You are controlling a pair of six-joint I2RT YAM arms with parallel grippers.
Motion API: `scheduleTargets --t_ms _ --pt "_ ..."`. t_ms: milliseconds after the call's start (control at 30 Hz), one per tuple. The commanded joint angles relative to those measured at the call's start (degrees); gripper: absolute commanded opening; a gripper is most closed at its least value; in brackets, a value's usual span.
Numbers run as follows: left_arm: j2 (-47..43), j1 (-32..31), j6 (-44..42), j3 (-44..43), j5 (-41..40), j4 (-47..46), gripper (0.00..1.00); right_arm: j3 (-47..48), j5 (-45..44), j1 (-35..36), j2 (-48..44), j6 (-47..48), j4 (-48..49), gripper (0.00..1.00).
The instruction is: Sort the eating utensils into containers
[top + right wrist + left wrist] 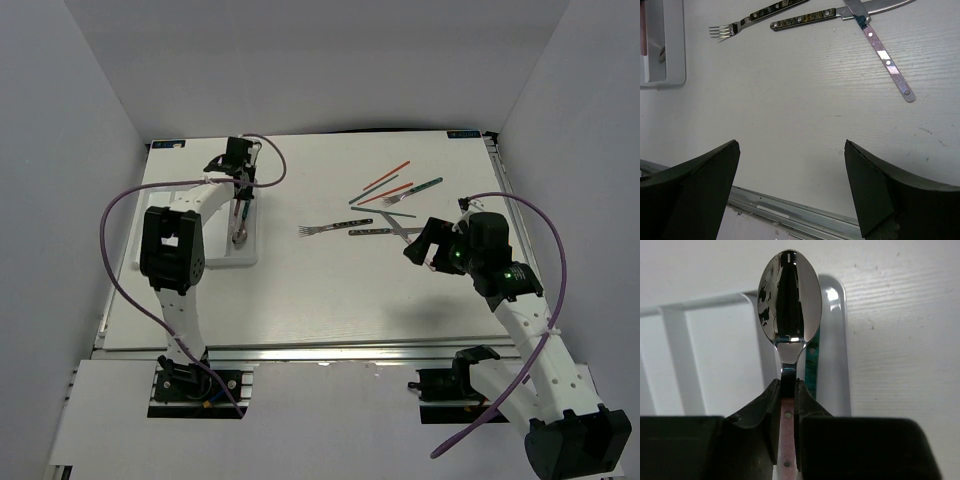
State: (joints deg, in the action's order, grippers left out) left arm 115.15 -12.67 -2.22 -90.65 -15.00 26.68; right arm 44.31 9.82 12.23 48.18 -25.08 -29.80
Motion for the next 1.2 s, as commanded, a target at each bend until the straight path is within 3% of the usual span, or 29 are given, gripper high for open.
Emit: scheduleTargets --t_ms 0,133,200,333,433,633,667,833,967,1100,1133,1167 --pt "-0.9 -0.17 3.61 -0.15 3.32 1.02 0.0 -0.54 0.02 -0.01 0.16 0.3 2.2 0.89" --pt "-2.82 0.01 5.55 5.65 4.1 -2.41 0.01 -0.55 0.46 -0.01 0.86 0.3 2.64 0.89" --pt "-4.31 0.1 6.61 9.24 3.84 -4.34 0.06 -0.72 0.72 -0.1 1.21 0.12 3.34 0.89" --pt "-4.5 0.1 7.4 9.71 3.05 -4.44 0.39 -0.99 1.95 -0.01 1.91 -0.23 4.31 0.89" --pt "-4.85 0.1 7.32 8.13 2.26 -2.86 0.52 -0.37 1.78 -0.01 2.44 -0.14 3.79 0.89" --pt "-8.44 0.1 7.14 6.54 3.84 -0.84 0.95 -1.07 0.55 -0.01 3.23 -0.14 5.1 0.89" --pt "-9.15 0.01 7.31 6.54 4.1 -0.23 0.98 -1.16 0.2 -0.01 3.75 -0.14 5.54 0.89" --pt "-14.42 0.01 10.39 7.07 1.83 2.76 0.98 1.29 -9.28 -0.01 10.42 4.41 6.6 0.89" --pt "-22.05 0.01 12.06 10.66 3.13 3.82 0.98 7.78 -17.02 -0.1 21.91 11.0 6.86 0.89" --pt "-29.08 0.01 13.9 14.96 4.28 5.31 0.98 14.45 -16.25 -0.1 33.97 17.87 5.81 0.77" --pt "-30.76 0.01 14.52 16.46 4.2 5.23 0.98 15.79 -15.81 -0.19 36.26 18.57 5.46 0.77" --pt "-32.61 -0.08 15.13 18.13 3.67 4.44 0.98 16.93 -14.41 -0.27 40.54 20.49 5.37 0.86"
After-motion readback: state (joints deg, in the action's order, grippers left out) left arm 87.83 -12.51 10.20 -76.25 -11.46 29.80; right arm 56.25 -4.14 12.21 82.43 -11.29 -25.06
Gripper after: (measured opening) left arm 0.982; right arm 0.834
